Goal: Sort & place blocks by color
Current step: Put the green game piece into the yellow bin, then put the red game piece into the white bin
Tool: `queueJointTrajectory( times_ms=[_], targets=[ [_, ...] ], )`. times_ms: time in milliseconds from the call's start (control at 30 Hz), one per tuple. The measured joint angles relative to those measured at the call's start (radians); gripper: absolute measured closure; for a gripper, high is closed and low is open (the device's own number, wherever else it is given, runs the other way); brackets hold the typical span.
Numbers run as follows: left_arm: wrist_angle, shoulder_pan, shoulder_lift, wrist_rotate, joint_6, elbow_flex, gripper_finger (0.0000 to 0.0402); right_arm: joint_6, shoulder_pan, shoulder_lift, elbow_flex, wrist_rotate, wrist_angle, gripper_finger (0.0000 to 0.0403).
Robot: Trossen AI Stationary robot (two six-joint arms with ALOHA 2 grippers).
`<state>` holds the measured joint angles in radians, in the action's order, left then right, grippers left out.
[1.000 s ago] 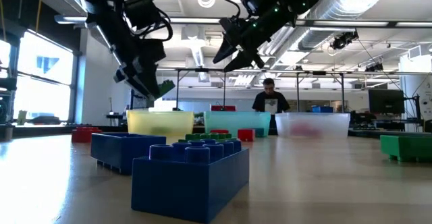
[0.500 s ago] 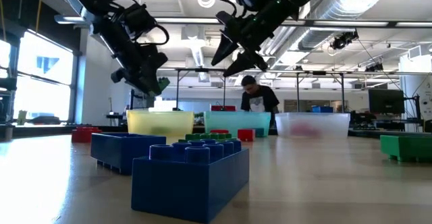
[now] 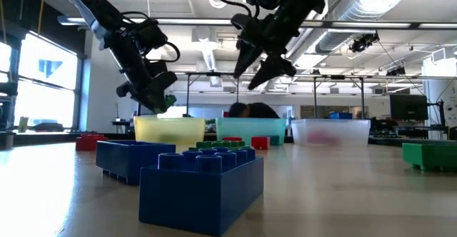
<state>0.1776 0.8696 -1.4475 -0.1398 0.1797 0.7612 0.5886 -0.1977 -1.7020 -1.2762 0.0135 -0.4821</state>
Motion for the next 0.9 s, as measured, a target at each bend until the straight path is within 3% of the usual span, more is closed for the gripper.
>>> queueJointTrajectory(
  times_ms=[300, 600, 900],
  targets=[
    [-0.016, 0.0, 0.0, 0.025, -0.001, 0.0, 0.022, 0.103, 0.024, 0.0, 0.0, 0.115, -0.12, 0.0176],
    [-0.016, 0.0, 0.001, 0.038, 0.0, 0.0, 0.0196, -0.008, 0.008, 0.0, 0.0, 0.095, -0.137, 0.0176],
    [-0.015, -0.001, 0.052, 0.136, 0.024, 0.0, 0.0195, -0.144, -0.027, -0.024, 0.0, 0.014, -0.163, 0.0176]
  ],
)
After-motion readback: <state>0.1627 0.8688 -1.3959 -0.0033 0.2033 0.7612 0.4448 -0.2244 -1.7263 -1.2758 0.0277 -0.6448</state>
